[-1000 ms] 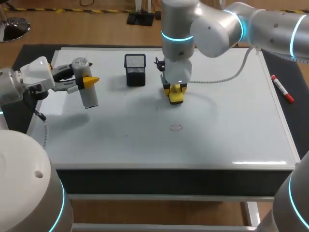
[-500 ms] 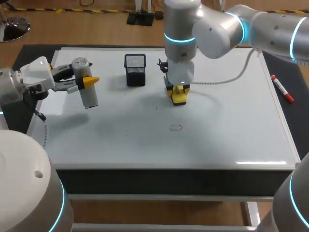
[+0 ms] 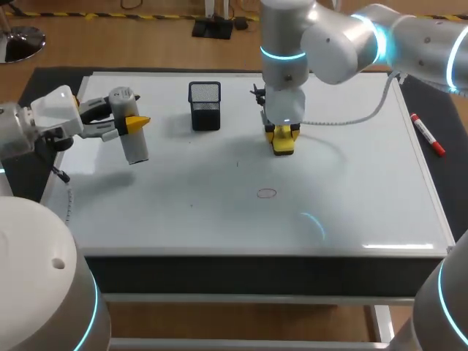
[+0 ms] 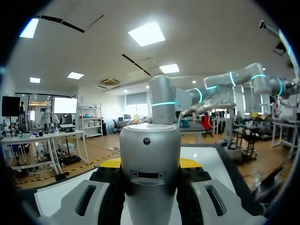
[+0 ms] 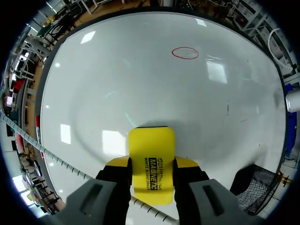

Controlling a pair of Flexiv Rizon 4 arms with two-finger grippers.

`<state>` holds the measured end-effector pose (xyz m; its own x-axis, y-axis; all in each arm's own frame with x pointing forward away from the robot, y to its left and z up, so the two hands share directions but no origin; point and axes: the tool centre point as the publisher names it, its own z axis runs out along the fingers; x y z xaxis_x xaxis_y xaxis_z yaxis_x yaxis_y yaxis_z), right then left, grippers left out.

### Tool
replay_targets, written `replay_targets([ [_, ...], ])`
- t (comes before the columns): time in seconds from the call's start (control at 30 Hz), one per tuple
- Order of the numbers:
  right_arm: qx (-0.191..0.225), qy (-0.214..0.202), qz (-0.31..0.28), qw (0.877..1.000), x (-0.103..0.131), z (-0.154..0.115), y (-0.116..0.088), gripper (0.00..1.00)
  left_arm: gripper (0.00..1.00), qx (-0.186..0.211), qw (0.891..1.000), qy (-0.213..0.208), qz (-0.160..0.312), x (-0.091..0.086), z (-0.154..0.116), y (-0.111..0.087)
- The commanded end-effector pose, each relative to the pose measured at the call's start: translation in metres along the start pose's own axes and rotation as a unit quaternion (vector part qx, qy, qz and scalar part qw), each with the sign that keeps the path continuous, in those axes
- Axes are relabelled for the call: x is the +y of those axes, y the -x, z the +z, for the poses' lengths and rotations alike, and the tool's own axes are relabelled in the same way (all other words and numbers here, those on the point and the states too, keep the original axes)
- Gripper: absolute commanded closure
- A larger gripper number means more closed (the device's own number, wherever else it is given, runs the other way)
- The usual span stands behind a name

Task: Pick up the inspection probe, press it on each red-marked spot on the whiteboard one by one, put down the probe, pick up the eraser, and wipe off all the red marks.

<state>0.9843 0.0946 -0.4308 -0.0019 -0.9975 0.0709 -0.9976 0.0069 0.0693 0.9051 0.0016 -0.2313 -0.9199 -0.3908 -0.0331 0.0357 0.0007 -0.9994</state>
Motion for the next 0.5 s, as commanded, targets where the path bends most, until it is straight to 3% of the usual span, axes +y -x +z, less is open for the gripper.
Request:
replay_targets([
  [0.03,-0.002,0.000,0.006,1.000,-0.003,0.004,-0.011,1.00,1.00,0.000,1.000,-0.001,0.000,0.000,0.000,0.001],
  [0.33,-0.001,-0.004,0.024,1.000,-0.010,0.000,-0.029,1.00,1.00,0.000,1.000,-0.001,0.000,0.000,0.000,0.001],
  [0.5,-0.015,-0.009,0.039,0.999,-0.016,-0.025,-0.040,1.00,1.00,0.000,1.000,-0.001,0.000,0.000,0.000,0.001],
])
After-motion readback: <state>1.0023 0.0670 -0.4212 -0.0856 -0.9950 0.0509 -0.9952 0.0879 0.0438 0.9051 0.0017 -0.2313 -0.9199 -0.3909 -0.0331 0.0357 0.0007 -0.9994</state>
